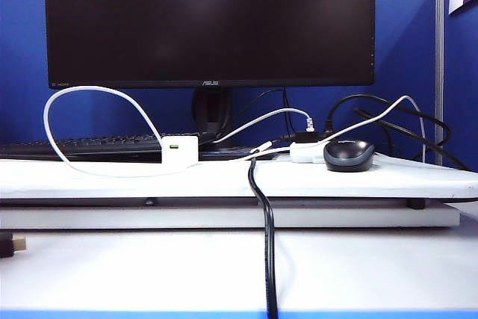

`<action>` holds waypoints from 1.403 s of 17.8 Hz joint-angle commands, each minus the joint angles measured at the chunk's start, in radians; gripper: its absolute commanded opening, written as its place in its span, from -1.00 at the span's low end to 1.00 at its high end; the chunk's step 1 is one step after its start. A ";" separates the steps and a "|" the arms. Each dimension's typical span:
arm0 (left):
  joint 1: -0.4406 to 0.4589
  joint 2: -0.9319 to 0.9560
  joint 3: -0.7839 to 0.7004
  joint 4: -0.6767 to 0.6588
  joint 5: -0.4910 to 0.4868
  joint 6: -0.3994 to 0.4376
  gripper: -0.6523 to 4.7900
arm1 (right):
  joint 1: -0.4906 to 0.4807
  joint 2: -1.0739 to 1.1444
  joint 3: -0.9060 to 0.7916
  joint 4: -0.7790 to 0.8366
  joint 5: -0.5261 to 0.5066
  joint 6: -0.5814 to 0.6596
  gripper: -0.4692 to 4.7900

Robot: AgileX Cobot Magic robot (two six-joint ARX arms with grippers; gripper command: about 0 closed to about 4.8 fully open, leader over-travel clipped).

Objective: Pick up the Type-C charging cable and the charging base, insert one end of the Type-C charger into the corresponding slot on the base, and finally place the plugged-in charger back on the table.

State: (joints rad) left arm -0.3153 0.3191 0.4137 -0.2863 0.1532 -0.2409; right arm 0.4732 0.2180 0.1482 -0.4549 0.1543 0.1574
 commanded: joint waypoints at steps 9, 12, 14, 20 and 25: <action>0.000 -0.071 -0.228 0.287 -0.031 0.092 -0.78 | 0.002 0.000 0.003 -0.012 0.002 0.003 -0.83; 0.006 -0.122 -0.333 0.340 -0.044 0.091 -0.78 | 0.002 0.000 0.003 -0.012 0.002 0.003 -0.83; 0.039 -0.136 -0.375 0.346 -0.044 0.091 -0.78 | 0.002 0.000 0.003 -0.012 0.002 0.003 -0.83; 0.241 -0.315 -0.405 0.231 -0.009 0.092 -0.78 | 0.002 0.000 0.003 -0.013 0.002 0.003 -0.83; 0.311 -0.318 -0.405 0.120 -0.037 0.114 -0.78 | 0.002 0.000 0.003 -0.013 0.002 0.003 -0.83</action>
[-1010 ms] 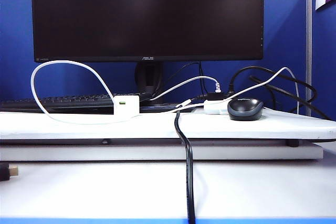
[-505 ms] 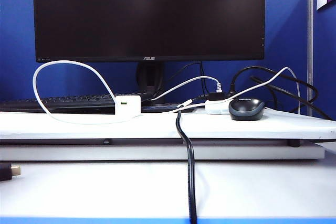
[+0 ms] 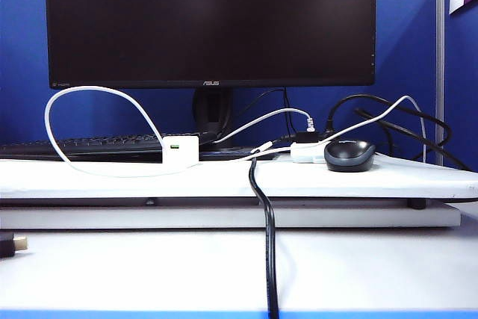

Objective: Pick up the Type-C charging cable and the charging base, insert one end of the Type-C charger into the corresponding slot on the base, and finally place the plugged-in charger back on the table.

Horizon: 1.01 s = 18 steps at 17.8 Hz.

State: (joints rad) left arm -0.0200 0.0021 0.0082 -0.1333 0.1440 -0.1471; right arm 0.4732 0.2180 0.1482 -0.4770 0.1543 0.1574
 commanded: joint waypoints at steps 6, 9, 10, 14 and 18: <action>0.015 -0.001 0.000 -0.034 -0.032 0.179 -0.78 | 0.002 0.000 0.003 0.010 0.002 0.003 -0.83; 0.015 -0.001 0.000 -0.034 -0.029 0.171 -0.78 | 0.002 0.000 0.003 0.010 0.002 0.003 -0.83; 0.015 -0.001 0.000 -0.033 -0.025 0.165 -0.78 | 0.002 0.000 0.003 0.010 0.002 0.003 -0.83; 0.015 -0.001 0.000 -0.033 -0.028 0.166 -0.78 | 0.002 0.000 0.003 0.010 0.002 0.003 -0.83; 0.015 -0.001 0.000 -0.032 -0.028 0.166 -0.78 | 0.002 0.000 0.003 0.010 0.002 0.003 -0.83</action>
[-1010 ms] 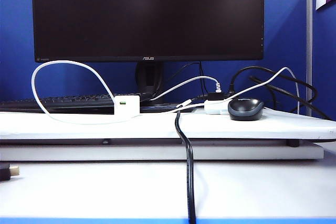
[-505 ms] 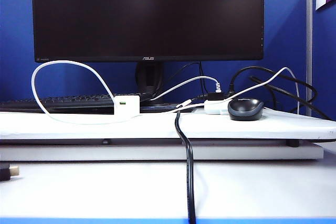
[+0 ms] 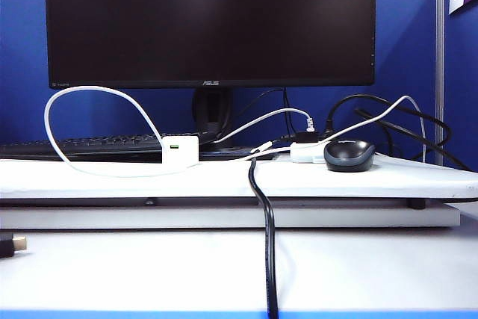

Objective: Pick up the Type-C charging cable and the charging base, insert one end of the Type-C charger into the corresponding slot on the base, and finally place the plugged-in charger back on the table.

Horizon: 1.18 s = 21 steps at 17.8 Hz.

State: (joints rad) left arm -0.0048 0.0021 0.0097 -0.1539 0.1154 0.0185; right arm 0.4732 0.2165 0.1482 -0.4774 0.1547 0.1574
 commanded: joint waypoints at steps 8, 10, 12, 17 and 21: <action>0.000 -0.001 -0.001 -0.011 0.001 0.000 -0.78 | -0.029 -0.045 0.003 0.003 0.125 -0.008 -0.83; 0.000 -0.001 -0.001 -0.010 0.000 0.000 -0.78 | -0.082 -0.099 0.001 0.004 0.251 -0.012 -0.83; 0.000 -0.001 -0.001 -0.010 0.001 0.000 -0.78 | -0.159 -0.163 0.001 0.022 0.307 -0.042 -0.83; -0.001 -0.001 -0.001 -0.010 0.000 0.000 -0.78 | -0.391 -0.214 -0.040 0.231 0.062 -0.187 -0.83; -0.001 -0.001 -0.001 -0.009 -0.002 0.000 -0.78 | -0.475 -0.214 -0.141 0.382 -0.084 -0.115 -0.83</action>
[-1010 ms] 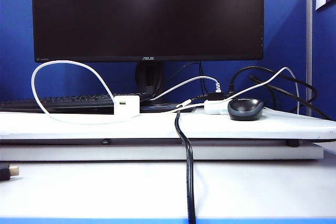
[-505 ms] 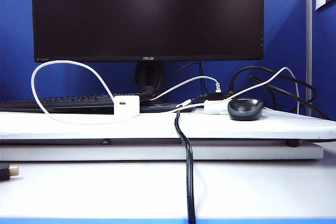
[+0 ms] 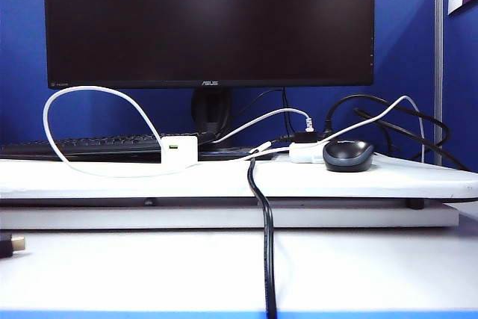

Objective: Pick up the Type-C charging cable and the charging base, insert one end of the Type-C charger into the corresponding slot on the base, and finally place the plugged-in charger back on the table.

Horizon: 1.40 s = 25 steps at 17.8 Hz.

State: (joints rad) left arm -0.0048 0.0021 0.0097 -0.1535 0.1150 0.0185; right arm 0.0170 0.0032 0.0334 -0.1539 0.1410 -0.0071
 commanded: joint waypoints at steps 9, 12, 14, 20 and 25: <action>-0.001 -0.001 -0.001 -0.010 -0.002 0.000 -0.78 | -0.033 -0.001 -0.031 -0.006 -0.035 0.056 -0.83; -0.001 -0.001 -0.001 -0.010 -0.002 0.000 -0.78 | -0.033 -0.001 -0.031 -0.006 -0.035 0.056 -0.83; -0.001 -0.001 -0.001 -0.010 -0.002 0.000 -0.78 | -0.033 -0.001 -0.031 -0.006 -0.035 0.056 -0.83; -0.001 -0.001 -0.001 -0.010 -0.002 0.000 -0.78 | -0.032 -0.001 -0.031 -0.006 -0.035 0.056 -0.83; -0.001 -0.001 -0.001 -0.010 -0.002 0.000 -0.78 | -0.032 -0.001 -0.031 -0.006 -0.035 0.056 -0.83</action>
State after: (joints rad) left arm -0.0048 0.0021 0.0097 -0.1535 0.1127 0.0185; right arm -0.0154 0.0032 0.0093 -0.1699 0.1043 0.0441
